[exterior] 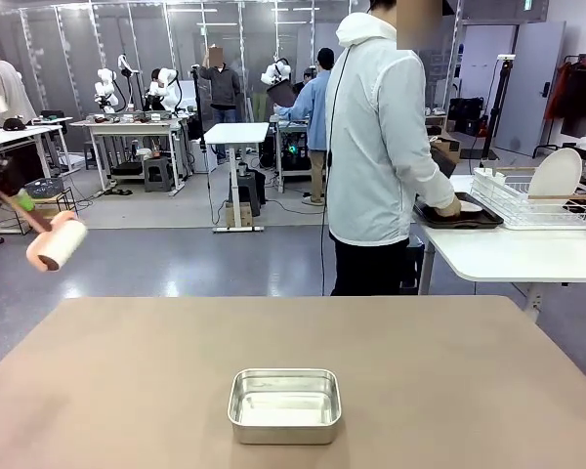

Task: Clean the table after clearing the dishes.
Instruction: Place the Lint Roller back on top of the Airtight Container.

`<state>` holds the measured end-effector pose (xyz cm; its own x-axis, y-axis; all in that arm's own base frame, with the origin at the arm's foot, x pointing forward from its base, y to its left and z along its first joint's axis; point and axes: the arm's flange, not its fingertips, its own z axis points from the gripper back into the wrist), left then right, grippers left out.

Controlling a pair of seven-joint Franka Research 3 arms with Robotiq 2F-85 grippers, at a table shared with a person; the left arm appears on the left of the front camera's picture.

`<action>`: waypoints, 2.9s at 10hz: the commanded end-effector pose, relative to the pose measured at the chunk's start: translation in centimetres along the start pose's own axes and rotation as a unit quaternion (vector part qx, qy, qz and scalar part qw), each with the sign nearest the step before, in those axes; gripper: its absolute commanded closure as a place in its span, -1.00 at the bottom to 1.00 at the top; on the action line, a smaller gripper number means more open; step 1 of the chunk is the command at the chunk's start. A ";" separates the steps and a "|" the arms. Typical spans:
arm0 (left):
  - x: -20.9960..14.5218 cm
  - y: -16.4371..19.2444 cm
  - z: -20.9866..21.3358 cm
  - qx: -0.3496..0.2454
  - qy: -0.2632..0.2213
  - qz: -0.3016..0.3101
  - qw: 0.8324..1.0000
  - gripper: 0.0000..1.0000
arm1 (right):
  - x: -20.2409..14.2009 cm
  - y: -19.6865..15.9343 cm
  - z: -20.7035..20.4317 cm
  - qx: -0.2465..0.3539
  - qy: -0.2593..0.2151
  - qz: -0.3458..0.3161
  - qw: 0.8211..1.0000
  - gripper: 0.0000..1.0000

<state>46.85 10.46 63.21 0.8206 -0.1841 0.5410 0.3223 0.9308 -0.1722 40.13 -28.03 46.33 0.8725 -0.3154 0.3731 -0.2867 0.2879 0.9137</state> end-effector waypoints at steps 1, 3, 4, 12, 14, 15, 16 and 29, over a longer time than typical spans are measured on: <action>-2.1 -6.6 2.5 -0.024 0.054 -0.192 0.980 0.57 | -0.3 0.3 0.0 0.004 0.000 0.007 1.000 -1.00; -5.0 -14.0 3.0 -0.068 0.088 -0.283 0.953 0.57 | -0.3 0.3 0.0 0.004 0.000 0.007 1.000 -1.00; -7.1 -17.6 3.0 -0.072 0.101 -0.339 0.933 0.57 | -0.3 0.3 0.0 0.004 0.000 0.007 1.000 -1.00; -10.0 -23.2 1.9 -0.089 0.124 -0.412 0.898 0.57 | -0.3 0.3 0.0 0.004 0.000 0.007 1.000 -1.00; -8.1 -27.3 -1.1 -0.096 0.134 -0.469 0.868 0.57 | -0.3 0.3 0.0 0.004 0.000 0.007 1.000 -1.00; -6.3 -31.3 -3.7 -0.089 0.159 -0.499 0.847 0.57 | -0.3 0.3 0.0 0.004 0.000 0.007 1.000 -1.00; -5.3 -33.8 -5.6 -0.093 0.169 -0.524 0.829 0.57 | -0.3 0.3 0.0 0.004 0.000 0.007 1.000 -1.00; -3.1 -42.6 -25.9 -0.106 0.165 -0.597 0.778 0.57 | -0.3 0.3 0.0 0.004 0.000 0.007 1.000 -1.00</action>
<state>42.60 -36.78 47.49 -0.0400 -0.9806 0.1917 0.9944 -0.0202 0.1039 40.13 -28.03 46.34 0.8724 -0.3153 0.3734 -0.2870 0.2880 0.9136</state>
